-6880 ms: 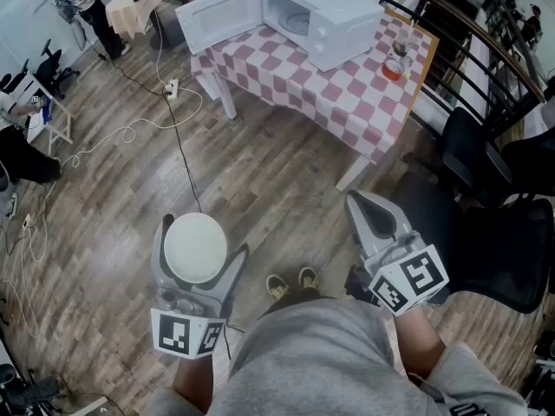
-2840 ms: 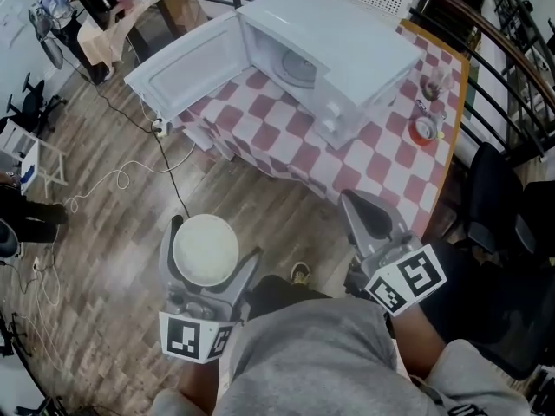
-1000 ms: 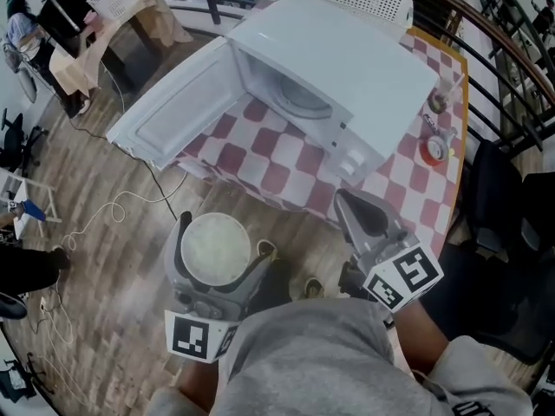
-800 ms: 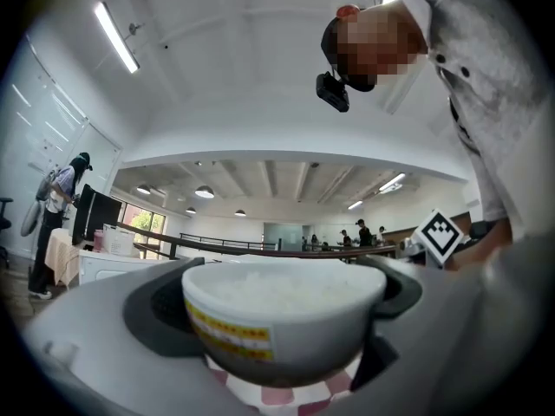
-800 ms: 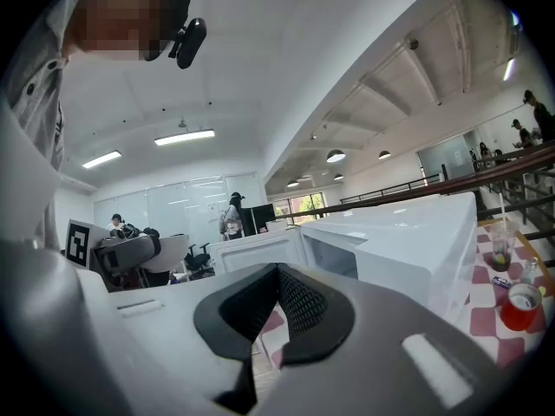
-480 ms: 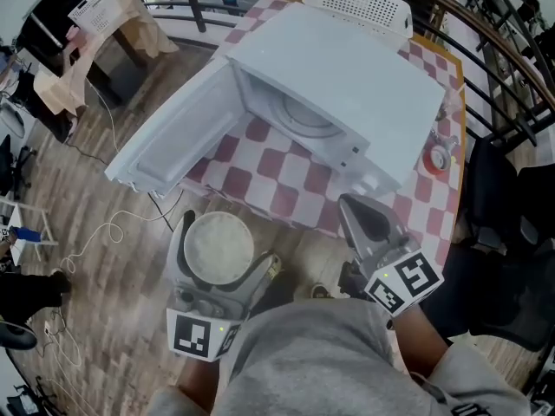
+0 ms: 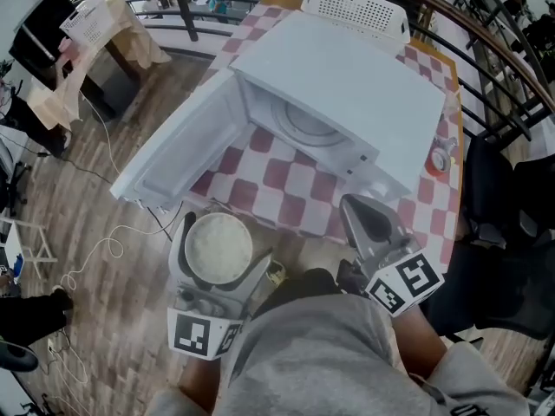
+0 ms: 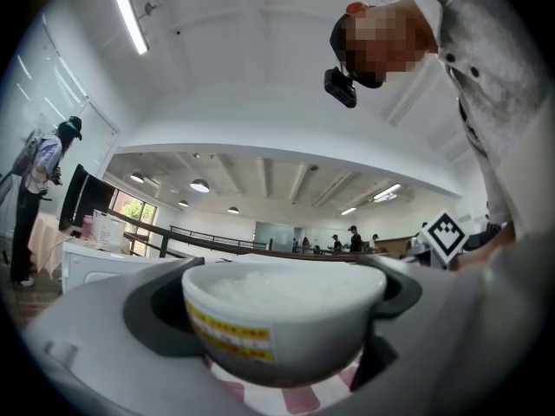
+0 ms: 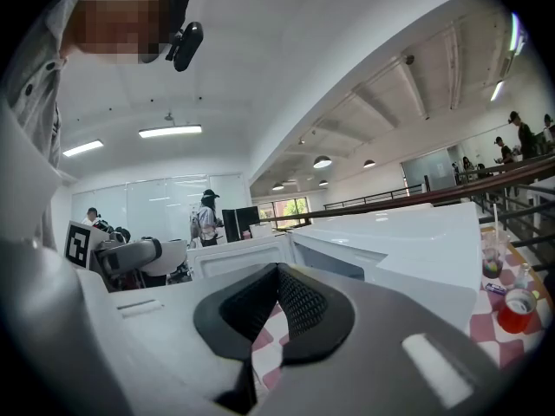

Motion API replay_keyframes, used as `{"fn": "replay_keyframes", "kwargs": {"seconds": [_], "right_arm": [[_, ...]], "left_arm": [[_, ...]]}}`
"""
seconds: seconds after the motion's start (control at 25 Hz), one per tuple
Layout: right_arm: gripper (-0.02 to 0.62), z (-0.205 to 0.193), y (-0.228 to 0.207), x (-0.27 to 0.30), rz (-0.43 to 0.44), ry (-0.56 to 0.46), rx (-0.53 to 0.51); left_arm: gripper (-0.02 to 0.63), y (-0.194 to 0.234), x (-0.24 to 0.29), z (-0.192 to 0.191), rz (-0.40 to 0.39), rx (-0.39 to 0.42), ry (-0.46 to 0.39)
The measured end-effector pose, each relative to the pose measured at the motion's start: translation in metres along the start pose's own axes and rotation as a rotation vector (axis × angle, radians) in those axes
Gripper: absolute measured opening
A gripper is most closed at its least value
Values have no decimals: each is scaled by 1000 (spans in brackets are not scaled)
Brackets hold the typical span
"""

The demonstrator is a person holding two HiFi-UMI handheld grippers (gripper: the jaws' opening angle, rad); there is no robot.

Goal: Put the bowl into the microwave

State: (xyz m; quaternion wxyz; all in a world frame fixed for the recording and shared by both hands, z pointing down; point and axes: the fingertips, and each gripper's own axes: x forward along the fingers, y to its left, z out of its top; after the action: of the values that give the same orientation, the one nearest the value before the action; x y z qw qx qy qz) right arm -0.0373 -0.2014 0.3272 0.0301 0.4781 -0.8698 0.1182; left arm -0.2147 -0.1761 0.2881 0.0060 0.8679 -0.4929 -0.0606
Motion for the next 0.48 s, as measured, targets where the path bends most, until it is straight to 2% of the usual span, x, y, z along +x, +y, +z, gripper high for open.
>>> {"fn": "replay_keyframes", "kwargs": {"seconds": [0.48], "right_arm": [[-6, 0, -9, 1, -61, -20, 23]], "left_arm": [[543, 1, 30, -10, -77, -8, 24]]}}
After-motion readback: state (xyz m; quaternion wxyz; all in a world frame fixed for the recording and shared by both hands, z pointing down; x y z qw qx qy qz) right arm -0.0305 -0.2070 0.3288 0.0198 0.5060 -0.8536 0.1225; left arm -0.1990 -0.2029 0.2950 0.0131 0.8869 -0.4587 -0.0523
